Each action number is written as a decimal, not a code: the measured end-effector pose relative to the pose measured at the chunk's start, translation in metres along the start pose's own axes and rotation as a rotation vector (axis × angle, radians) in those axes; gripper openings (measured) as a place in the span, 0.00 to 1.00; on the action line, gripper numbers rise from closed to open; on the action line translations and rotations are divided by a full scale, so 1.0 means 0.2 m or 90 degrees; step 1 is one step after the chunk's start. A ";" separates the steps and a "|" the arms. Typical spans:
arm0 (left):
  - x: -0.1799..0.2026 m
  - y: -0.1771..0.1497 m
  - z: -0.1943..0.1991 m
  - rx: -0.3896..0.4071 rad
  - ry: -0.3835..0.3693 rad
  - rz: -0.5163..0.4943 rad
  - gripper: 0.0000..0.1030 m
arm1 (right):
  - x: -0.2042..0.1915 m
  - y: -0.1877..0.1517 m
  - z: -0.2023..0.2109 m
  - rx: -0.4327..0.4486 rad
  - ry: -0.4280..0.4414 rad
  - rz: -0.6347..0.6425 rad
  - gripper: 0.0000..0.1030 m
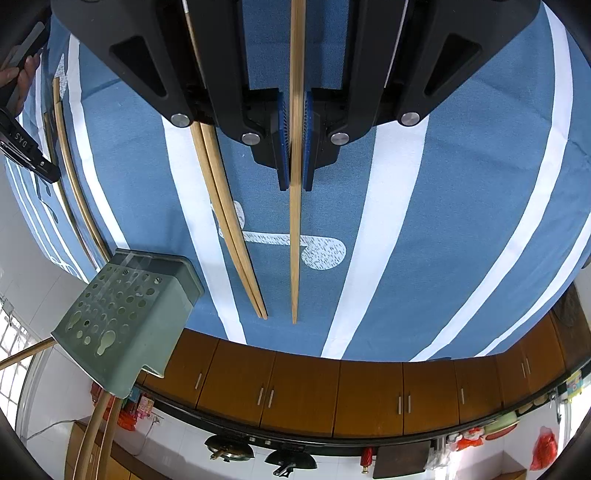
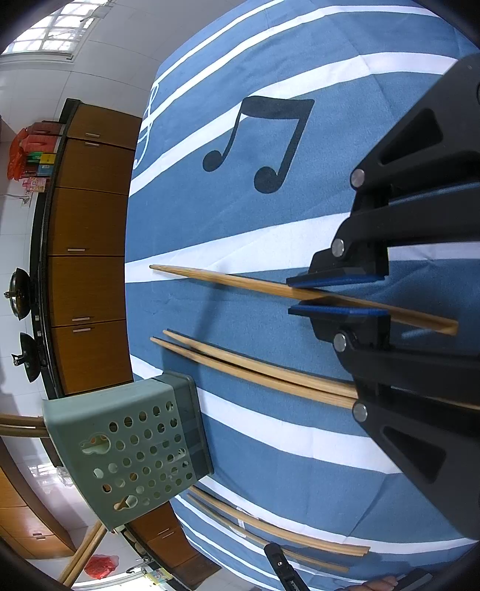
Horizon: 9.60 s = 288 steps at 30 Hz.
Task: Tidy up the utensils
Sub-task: 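Close the right tool on a wooden chopstick while the left tool grasps another chopstick, then lift the right tool's chopstick upright over the holder while the left tool carries its chopstick there, then lower the right tool's chopstick into the holder and open it while the left tool releases its chopstick, then move both open tools back down to the chopsticks on the cloth, then close the right tool on a wooden chopstick while the left tool grasps another chopstick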
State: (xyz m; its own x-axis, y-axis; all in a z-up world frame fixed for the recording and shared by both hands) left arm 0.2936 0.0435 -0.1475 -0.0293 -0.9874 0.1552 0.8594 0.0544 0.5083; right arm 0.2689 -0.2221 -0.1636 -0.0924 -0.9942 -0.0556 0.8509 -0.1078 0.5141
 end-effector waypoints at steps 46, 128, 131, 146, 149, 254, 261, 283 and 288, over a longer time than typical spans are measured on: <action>0.13 0.22 0.62 0.165 -0.037 -0.019 0.07 | 0.12 0.27 0.70 0.246 0.043 -0.073 0.08; 0.66 0.69 0.88 0.256 -0.095 -0.122 0.07 | -0.28 0.94 1.03 0.405 0.137 -0.008 0.37; 0.65 0.69 0.92 0.266 -0.097 -0.115 0.07 | -0.24 0.90 1.08 0.412 0.135 -0.013 0.38; 0.36 0.46 0.96 0.261 -0.069 -0.059 0.08 | 0.10 0.43 0.82 0.279 0.068 -0.058 0.40; 0.26 0.34 0.80 0.212 -0.032 -0.057 0.08 | 0.12 0.30 0.56 0.180 0.070 -0.069 0.40; 0.10 -0.07 0.02 -0.025 0.031 -0.059 0.07 | 0.00 -0.01 0.04 -0.002 0.017 -0.013 0.08; 0.09 -0.04 0.17 0.001 0.004 -0.042 0.07 | 0.02 0.07 0.26 0.066 0.025 -0.017 0.08; 0.14 0.08 0.46 0.092 -0.008 -0.049 0.07 | 0.02 0.12 0.35 0.063 0.029 -0.023 0.08; 0.14 0.10 0.47 0.098 -0.008 -0.046 0.07 | 0.02 0.11 0.29 0.044 0.018 -0.008 0.07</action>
State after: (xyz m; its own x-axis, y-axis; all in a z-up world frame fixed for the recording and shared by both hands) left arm 0.2631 0.0307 -0.0535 -0.0944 -0.9878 0.1235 0.7668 0.0069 0.6418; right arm 0.2573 -0.2291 -0.1024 -0.0879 -0.9924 -0.0864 0.8118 -0.1217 0.5712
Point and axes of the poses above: each gripper's, at about its wrist camera, not at the fingertips, and z roughly against the way its jaws point, x to its right, y to its top, the point moved 9 cm from there along -z, roughly the way its jaws point, and after that the axes turned 9 degrees about -x, right-handed, at the moved point
